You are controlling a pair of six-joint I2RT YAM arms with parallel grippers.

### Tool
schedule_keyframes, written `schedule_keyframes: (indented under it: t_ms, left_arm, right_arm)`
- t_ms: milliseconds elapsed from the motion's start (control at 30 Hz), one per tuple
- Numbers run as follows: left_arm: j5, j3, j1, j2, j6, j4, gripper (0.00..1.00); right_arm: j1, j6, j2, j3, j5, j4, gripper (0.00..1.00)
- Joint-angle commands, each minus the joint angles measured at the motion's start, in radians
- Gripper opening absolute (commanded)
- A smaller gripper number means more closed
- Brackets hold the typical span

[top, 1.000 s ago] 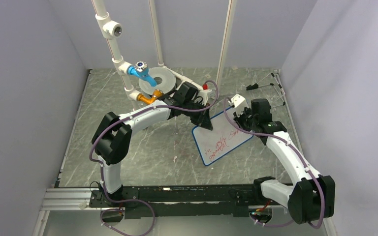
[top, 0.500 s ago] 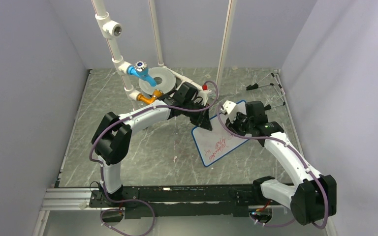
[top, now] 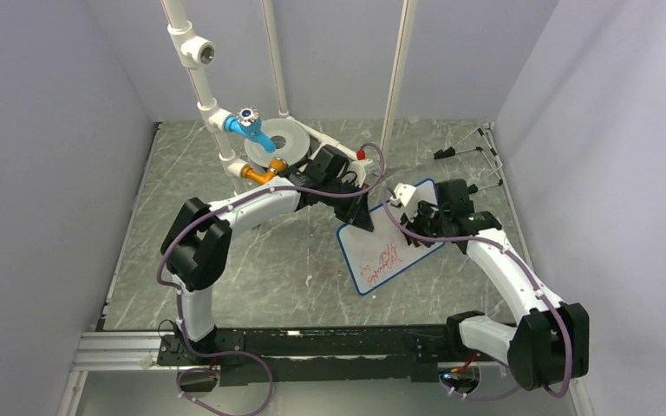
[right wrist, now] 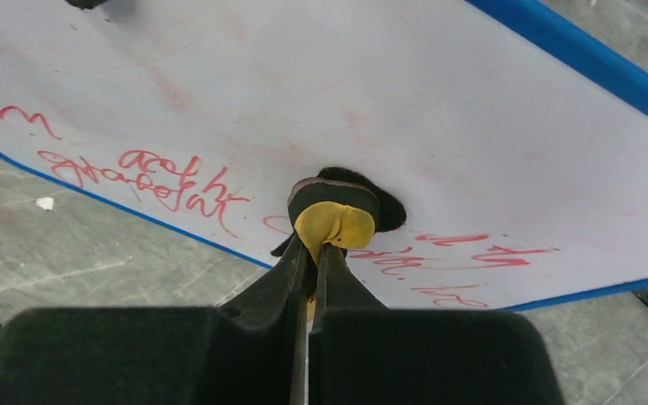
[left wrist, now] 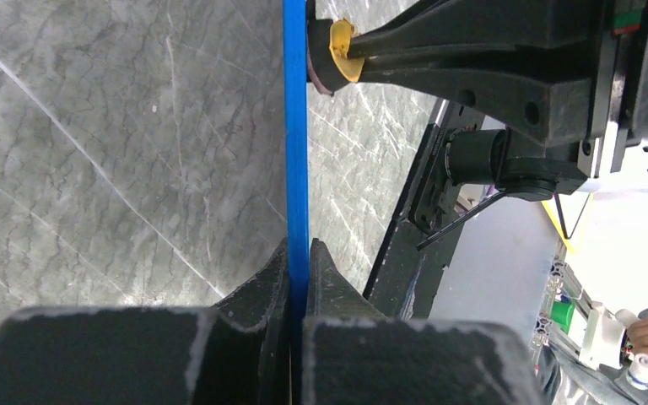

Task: Erase the whiteboard
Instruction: Erase the whiteboard at the center of the board.

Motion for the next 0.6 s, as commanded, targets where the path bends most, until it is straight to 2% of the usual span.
schedule_keyframes:
  t_ms: [0,100,267,400,567]
  left_arm:
    - [0.141,0.007,-0.020,-0.055,0.040,0.054,0.00]
    - [0.146,0.008,-0.020,-0.046,0.039,0.046,0.00]
    - [0.142,0.004,-0.020,-0.045,0.052,0.035,0.00]
    - [0.138,-0.004,-0.022,-0.055,0.064,0.032,0.00]
    - [0.136,0.010,-0.019,-0.049,0.074,0.020,0.00]
  right_arm:
    - [0.010,0.017,-0.009,0.024,-0.052,0.011,0.00]
    - [-0.062,0.112,-0.018,0.012,0.100,0.120,0.00]
    - [-0.097,0.135,-0.018,0.000,0.170,0.153,0.00]
    - [-0.098,0.101,-0.009,0.009,0.117,0.110,0.00]
    - [-0.064,-0.029,-0.048,0.013,-0.154,-0.030,0.00]
